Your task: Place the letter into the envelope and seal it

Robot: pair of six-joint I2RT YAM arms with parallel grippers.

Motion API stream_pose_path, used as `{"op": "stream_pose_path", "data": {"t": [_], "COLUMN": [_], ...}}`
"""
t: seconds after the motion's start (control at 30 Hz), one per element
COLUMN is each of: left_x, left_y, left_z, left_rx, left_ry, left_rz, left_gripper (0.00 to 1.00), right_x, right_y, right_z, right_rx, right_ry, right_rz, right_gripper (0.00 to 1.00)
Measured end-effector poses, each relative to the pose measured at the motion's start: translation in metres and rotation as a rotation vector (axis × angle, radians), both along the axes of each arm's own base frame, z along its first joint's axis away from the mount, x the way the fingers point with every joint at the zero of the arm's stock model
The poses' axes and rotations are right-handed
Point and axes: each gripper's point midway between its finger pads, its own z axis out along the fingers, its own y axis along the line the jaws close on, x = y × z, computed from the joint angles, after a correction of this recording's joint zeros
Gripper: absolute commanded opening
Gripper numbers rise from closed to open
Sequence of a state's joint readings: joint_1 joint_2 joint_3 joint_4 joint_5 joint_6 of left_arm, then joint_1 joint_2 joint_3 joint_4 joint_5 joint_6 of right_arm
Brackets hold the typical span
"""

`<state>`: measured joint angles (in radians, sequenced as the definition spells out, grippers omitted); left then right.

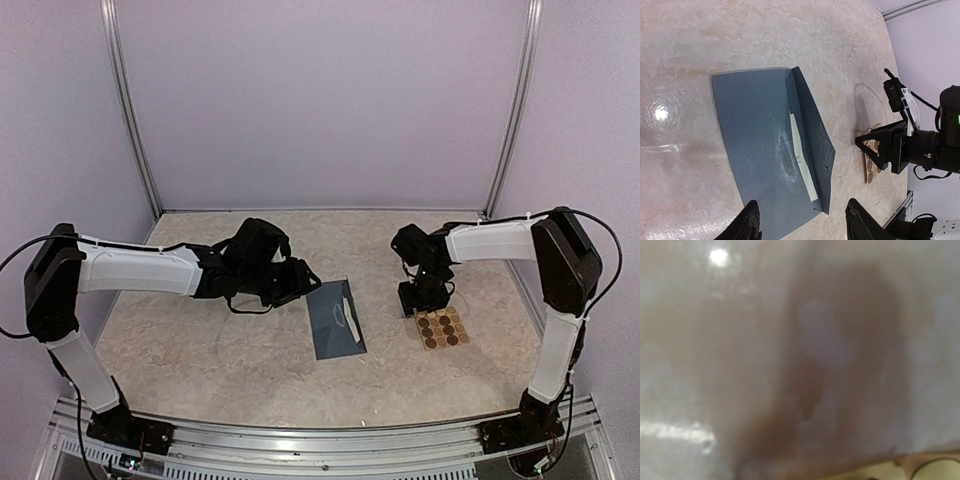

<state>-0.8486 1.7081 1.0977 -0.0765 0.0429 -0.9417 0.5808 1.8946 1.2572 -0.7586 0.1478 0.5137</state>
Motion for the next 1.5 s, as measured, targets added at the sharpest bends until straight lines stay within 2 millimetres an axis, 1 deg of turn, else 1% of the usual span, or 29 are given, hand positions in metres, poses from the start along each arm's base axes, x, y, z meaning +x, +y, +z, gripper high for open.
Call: {"op": "stream_pose_path", "data": {"t": [0.13, 0.27, 0.57, 0.73, 0.8, 0.87, 0.9, 1.0, 1.03, 1.1, 1.13, 1.2, 1.27, 1.37, 1.5], "left_x": [0.000, 0.000, 0.000, 0.000, 0.000, 0.000, 0.000, -0.002, -0.004, -0.008, -0.010, -0.014, -0.018, -0.025, -0.029], "left_y": [0.000, 0.000, 0.004, 0.006, 0.006, 0.006, 0.006, 0.005, 0.003, -0.002, -0.005, -0.013, -0.023, -0.041, -0.064], "left_z": [0.000, 0.000, 0.000, 0.004, 0.004, 0.007, 0.010, 0.023, 0.029, 0.040, 0.044, 0.053, 0.064, 0.089, 0.121], "left_rx": [0.000, 0.001, 0.009, 0.007, 0.007, 0.003, 0.000, -0.020, -0.027, -0.043, -0.049, -0.067, -0.096, -0.144, -0.215], "left_ry": [0.000, -0.001, -0.004, -0.011, -0.012, -0.018, -0.021, -0.048, -0.062, -0.091, -0.100, -0.120, -0.139, -0.178, -0.227], "left_rz": [0.000, 0.002, 0.013, 0.017, 0.019, 0.020, 0.019, 0.008, 0.000, -0.023, -0.036, -0.065, -0.098, -0.153, -0.206], "left_gripper": [0.55, 0.55, 0.54, 0.54, 0.54, 0.55, 0.55, 0.58, 0.60, 0.64, 0.66, 0.70, 0.74, 0.78, 0.83], "right_x": [0.002, 0.003, 0.005, 0.004, 0.001, -0.002, -0.003, -0.002, -0.001, 0.000, 0.000, 0.001, 0.003, 0.006, 0.014], "right_y": [-0.002, -0.003, -0.002, 0.002, 0.005, 0.008, 0.012, 0.024, 0.031, 0.038, 0.044, 0.054, 0.062, 0.074, 0.089], "right_z": [-0.004, -0.005, -0.007, -0.006, -0.005, 0.000, 0.006, 0.035, 0.053, 0.073, 0.087, 0.109, 0.127, 0.147, 0.175], "right_rx": [-0.021, -0.031, -0.021, 0.009, 0.034, 0.065, 0.091, 0.192, 0.254, 0.321, 0.371, 0.453, 0.523, 0.603, 0.679], "right_ry": [-0.001, -0.005, -0.013, -0.014, -0.004, 0.000, -0.003, -0.040, -0.068, -0.102, -0.122, -0.155, -0.179, -0.203, -0.242], "right_rz": [-0.002, -0.005, -0.026, -0.041, -0.048, -0.053, -0.056, -0.061, -0.061, -0.059, -0.058, -0.053, -0.050, -0.051, -0.049], "right_gripper": [0.44, 0.32, 0.00, 0.00, 0.00, 0.00, 0.00, 0.00, 0.00, 0.00, 0.00, 0.00, 0.00, 0.00, 0.00]}}
